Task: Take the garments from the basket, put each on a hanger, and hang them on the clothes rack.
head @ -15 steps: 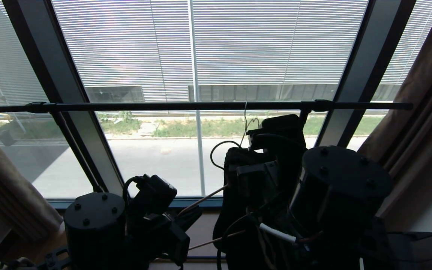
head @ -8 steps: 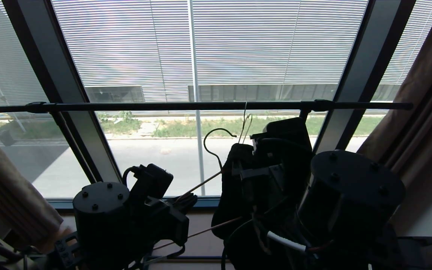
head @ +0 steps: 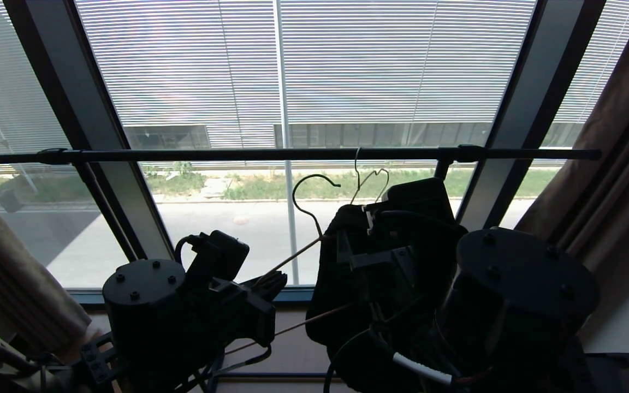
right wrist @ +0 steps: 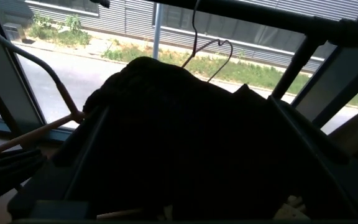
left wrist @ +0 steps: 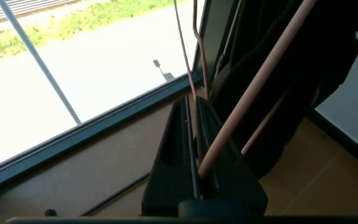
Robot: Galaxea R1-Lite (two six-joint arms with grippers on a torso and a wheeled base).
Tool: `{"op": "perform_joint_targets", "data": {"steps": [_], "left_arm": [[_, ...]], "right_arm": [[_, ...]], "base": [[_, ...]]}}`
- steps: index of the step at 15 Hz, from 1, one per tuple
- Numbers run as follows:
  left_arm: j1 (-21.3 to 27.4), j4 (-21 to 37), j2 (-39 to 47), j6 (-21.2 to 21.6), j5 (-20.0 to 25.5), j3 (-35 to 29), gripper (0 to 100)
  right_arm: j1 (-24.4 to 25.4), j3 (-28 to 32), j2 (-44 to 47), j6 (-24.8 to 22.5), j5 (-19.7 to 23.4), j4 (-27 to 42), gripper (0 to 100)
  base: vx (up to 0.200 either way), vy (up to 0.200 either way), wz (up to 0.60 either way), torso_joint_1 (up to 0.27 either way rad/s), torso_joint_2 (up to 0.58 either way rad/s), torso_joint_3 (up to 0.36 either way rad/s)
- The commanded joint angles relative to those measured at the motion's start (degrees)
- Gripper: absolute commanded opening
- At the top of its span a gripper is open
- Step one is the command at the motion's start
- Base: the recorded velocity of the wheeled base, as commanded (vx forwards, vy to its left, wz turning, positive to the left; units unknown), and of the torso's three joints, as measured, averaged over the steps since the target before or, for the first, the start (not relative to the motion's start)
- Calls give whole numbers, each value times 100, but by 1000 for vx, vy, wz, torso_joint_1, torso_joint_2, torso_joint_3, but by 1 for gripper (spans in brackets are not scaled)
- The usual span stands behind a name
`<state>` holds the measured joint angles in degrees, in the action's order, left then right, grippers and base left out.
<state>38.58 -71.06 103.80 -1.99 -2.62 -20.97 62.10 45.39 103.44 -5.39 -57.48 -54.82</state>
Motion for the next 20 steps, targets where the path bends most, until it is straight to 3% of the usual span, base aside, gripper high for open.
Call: {"op": "perform_joint_targets", "data": {"steps": [1, 10, 13, 14, 15, 17, 20], "left_arm": [[0, -4, 0, -3, -2, 5, 0], [-9, -13, 0, -74, 7, 40, 0], [-9, -119, -44, -65, 86, 234, 0], [-9, -251, -53, -65, 148, 304, 0], [-9, -303, -53, -47, 253, 392, 0], [-9, -303, -62, -30, 403, 488, 0], [0, -303, -141, 14, 631, 620, 0]], "right_arm": [[4, -39, -25, -6, 0, -2, 100], [4, -460, -491, -41, 61, -2, 100], [4, -619, -816, -129, 448, -2, 100], [-22, -768, -1142, -375, 738, -2, 100], [-198, -988, -1651, -753, 1318, 24, 100], [-893, -1146, -2144, -1140, 2329, 314, 100], [-1842, -838, -2618, -1131, 3691, 1597, 100]], "base": [[0, 0, 0, 0, 0, 0], [0, 0, 0, 0, 0, 0], [0, 0, 0, 0, 0, 0], [0, 0, 0, 0, 0, 0], [0, 0, 0, 0, 0, 0], [0, 0, 0, 0, 0, 0], [0, 0, 0, 0, 0, 0]]}}
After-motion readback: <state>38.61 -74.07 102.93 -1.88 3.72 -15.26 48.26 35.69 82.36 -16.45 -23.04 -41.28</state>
